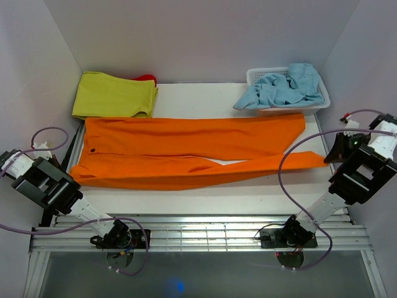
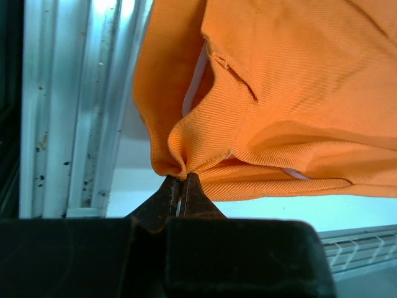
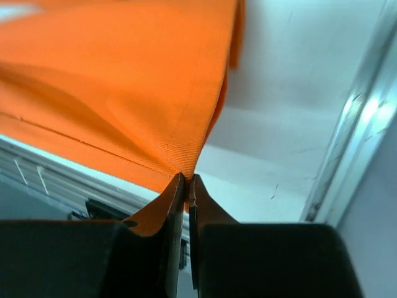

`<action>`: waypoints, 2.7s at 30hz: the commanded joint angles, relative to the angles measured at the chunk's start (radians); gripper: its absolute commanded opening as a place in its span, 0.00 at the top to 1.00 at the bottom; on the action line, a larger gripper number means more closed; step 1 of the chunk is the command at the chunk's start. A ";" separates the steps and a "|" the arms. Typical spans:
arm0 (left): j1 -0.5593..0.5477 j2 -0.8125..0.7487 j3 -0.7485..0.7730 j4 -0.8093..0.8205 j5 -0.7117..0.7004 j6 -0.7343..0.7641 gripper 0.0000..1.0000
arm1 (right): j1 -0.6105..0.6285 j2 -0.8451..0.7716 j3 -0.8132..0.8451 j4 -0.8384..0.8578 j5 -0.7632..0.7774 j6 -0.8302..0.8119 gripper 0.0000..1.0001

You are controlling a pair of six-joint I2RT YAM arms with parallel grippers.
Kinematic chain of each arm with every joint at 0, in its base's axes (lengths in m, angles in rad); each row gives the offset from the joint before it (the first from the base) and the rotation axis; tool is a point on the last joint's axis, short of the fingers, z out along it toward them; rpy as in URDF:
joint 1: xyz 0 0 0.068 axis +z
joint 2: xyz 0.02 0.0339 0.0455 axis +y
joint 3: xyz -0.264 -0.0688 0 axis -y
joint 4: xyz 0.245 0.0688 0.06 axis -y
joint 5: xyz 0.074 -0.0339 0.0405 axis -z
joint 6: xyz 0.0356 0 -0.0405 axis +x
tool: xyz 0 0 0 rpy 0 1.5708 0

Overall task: Fold and stack the trousers
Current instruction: Flatten the trousers out

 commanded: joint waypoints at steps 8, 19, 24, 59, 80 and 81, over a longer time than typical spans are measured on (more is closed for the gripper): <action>0.028 -0.079 0.082 0.047 0.160 0.140 1.00 | -0.026 -0.060 0.236 -0.071 -0.072 -0.143 0.92; 0.175 -0.158 -0.097 -0.024 0.077 0.491 1.00 | -0.213 -0.109 -0.182 -0.014 0.195 -0.460 0.92; 0.218 -0.095 -0.154 0.074 -0.049 0.491 1.00 | -0.207 -0.198 -0.434 0.158 0.380 -0.526 0.92; -0.024 -0.230 0.068 -0.085 0.408 0.263 0.16 | 0.195 -0.015 -0.154 0.170 -0.034 -0.122 0.92; -0.069 -0.259 -0.048 0.005 0.381 0.226 0.16 | 0.168 -0.141 -0.122 0.458 -0.128 0.208 0.20; -0.070 -0.262 -0.055 0.012 0.382 0.217 0.16 | 0.174 -0.101 -0.112 0.478 -0.192 0.265 0.22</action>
